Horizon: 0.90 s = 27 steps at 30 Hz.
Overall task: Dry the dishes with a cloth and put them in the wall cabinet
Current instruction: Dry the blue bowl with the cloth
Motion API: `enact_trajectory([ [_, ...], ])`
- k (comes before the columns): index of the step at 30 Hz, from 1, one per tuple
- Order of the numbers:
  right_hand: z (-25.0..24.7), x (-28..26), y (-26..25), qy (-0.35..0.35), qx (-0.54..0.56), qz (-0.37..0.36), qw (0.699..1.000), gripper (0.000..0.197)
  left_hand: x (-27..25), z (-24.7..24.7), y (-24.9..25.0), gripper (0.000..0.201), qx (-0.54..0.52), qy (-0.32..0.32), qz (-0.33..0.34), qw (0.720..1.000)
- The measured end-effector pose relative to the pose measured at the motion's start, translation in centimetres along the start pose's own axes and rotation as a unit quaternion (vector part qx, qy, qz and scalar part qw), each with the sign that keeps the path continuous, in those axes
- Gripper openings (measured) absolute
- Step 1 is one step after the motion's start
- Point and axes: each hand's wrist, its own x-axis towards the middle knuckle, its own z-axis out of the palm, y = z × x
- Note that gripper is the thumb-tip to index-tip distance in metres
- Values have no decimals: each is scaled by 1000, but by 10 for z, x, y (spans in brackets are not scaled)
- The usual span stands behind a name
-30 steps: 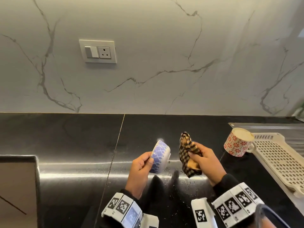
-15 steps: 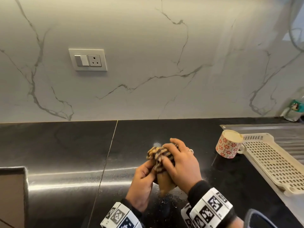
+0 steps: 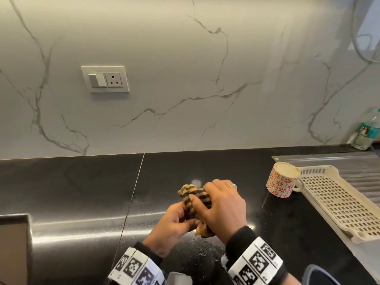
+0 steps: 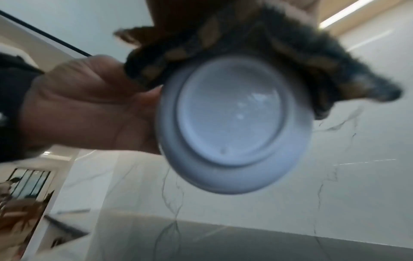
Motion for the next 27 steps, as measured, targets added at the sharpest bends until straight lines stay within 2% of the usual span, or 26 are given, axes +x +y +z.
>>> enact_trajectory([
  [2, -2, 4, -1, 5, 85, 17, 996, 35, 1, 3, 3, 53, -46, 14, 20, 999],
  [4, -1, 13, 4, -5, 246, 91, 965, 37, 0, 3, 3, 31, -73, 24, 47, 996],
  [5, -1, 17, 7, -6, 357, 140, 924, 40, -1, 3, 2, 24, -89, 24, 61, 994],
  [6, -3, 21, 8, -25, 477, 194, 857, 39, -2, 3, 2, 23, -112, 25, 69, 991],
  [8, -2, 23, 12, -88, 652, 277, 700, 30, -5, 2, 0, 27, -158, 33, 70, 984],
  [9, -1, 23, 12, -108, 678, 301, 662, 27, -5, 0, 0, 27, -167, 34, 65, 983],
  [10, -2, 24, 13, -124, 677, 317, 653, 26, -5, -2, 2, 29, -160, 32, 56, 985],
  [11, -3, 26, 14, -126, 648, 334, 673, 25, -4, -6, 4, 33, -135, 31, 46, 989],
  [12, -4, 28, 15, -115, 595, 331, 723, 28, -3, -10, 8, 40, -100, 25, 33, 994],
  [13, -4, 30, 15, -104, 505, 293, 805, 34, -1, -13, 13, 50, -61, 18, 19, 998],
  [14, -7, 32, 12, -101, 378, 227, 892, 40, 2, -13, 18, 58, -28, 8, 7, 1000],
  [15, -10, 32, 7, -97, 231, 136, 958, 45, 4, -12, 23, 61, -8, -2, -3, 1000],
  [16, -14, 32, 0, -86, 117, 51, 988, 47, 6, -8, 26, 61, -4, -8, -8, 1000],
  [17, -16, 33, -5, -79, 71, 0, 994, 49, 8, -4, 29, 62, -16, -3, -7, 1000],
  [19, -20, 38, -8, -58, 88, -16, 994, 48, 10, 3, 32, 68, -56, 36, 12, 998],
  [20, -19, 41, -5, -44, 151, 7, 988, 46, 10, 5, 33, 72, -71, 59, 27, 995],
  [21, -17, 45, -1, -30, 250, 53, 966, 44, 11, 7, 33, 74, -85, 82, 41, 992],
  [22, -16, 49, 2, -27, 381, 112, 917, 40, 12, 8, 34, 73, -103, 103, 51, 988],
  [24, -13, 52, 9, -54, 575, 208, 789, 29, 15, 9, 32, 69, -139, 135, 57, 979],
  [25, -11, 52, 9, -66, 600, 233, 763, 26, 15, 10, 31, 69, -153, 144, 52, 976],
  [26, -8, 50, 10, -77, 587, 245, 768, 26, 15, 11, 30, 67, -164, 153, 42, 974],
  [27, -6, 49, 9, -77, 531, 247, 807, 28, 14, 12, 28, 64, -175, 161, 33, 971],
])
